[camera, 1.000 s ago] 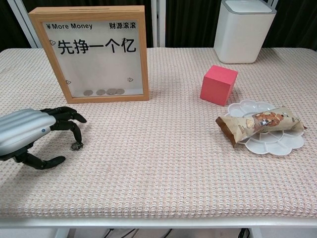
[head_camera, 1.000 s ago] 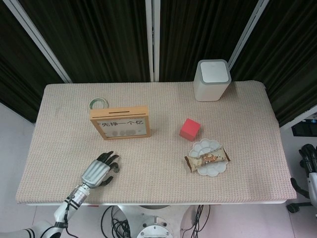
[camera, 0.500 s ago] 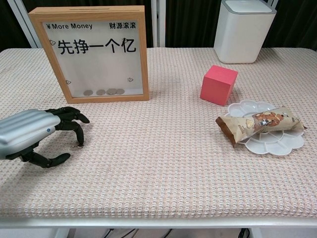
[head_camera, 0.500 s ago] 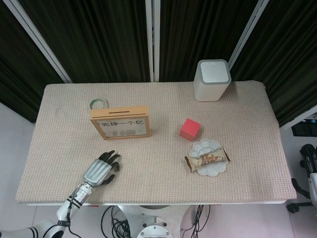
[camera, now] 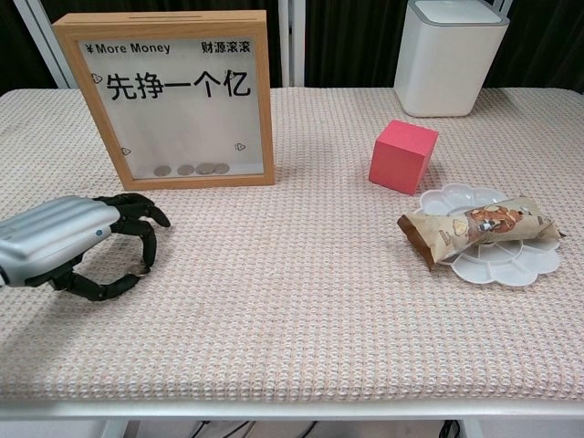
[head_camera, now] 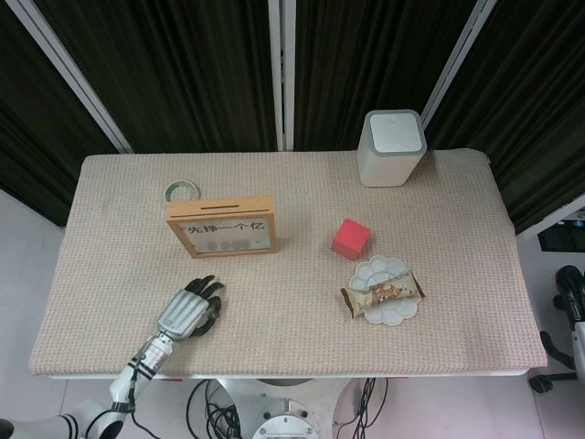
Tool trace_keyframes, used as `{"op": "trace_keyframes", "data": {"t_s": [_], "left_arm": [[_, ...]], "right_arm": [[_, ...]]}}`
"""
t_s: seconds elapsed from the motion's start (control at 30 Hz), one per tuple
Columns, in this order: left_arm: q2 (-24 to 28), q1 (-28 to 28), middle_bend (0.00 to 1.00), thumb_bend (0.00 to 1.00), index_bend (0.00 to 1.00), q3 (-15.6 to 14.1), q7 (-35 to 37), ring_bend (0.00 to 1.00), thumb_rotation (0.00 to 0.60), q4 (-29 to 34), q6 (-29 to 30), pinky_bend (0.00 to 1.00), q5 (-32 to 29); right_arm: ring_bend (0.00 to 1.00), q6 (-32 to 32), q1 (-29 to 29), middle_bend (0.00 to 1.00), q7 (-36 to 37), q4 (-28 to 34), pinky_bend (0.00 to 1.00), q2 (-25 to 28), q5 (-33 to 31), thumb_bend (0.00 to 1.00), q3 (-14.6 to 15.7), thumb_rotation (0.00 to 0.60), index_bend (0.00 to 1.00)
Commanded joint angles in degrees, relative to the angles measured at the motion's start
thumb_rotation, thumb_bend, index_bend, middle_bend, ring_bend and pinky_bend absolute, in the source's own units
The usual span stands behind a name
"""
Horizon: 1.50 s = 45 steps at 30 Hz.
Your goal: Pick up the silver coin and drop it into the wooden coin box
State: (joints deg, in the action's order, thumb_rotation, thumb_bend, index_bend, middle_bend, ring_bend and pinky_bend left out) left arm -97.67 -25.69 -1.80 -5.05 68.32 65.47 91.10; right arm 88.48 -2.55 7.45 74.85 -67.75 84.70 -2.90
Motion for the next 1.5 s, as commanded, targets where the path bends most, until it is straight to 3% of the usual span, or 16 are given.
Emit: {"op": "trace_keyframes", "data": {"t_s": [0.03,1.5], "left_arm": [[-0.64,-0.30,0.18,0.31,0.49,0.06,0.56,0.08,0.600,-0.91,0.32,0.21,0.28],[-0.93,-0.73,0.21,0.38,0.57,0.01,1.96,0.10,0.600,-1.60,2.03,0.21,-0.26]], "right_arm": [[0.00,0.20,-0.25,0.00,0.13,-0.08,0.00,0.04,-0.17,0.24,-0.01,0.600,0.00],[0.00,-1.06,-0.49,0.00,2.04,-1.54,0.00,-0.03,-0.64,0.24,-0.08,0.600,0.00]]}}
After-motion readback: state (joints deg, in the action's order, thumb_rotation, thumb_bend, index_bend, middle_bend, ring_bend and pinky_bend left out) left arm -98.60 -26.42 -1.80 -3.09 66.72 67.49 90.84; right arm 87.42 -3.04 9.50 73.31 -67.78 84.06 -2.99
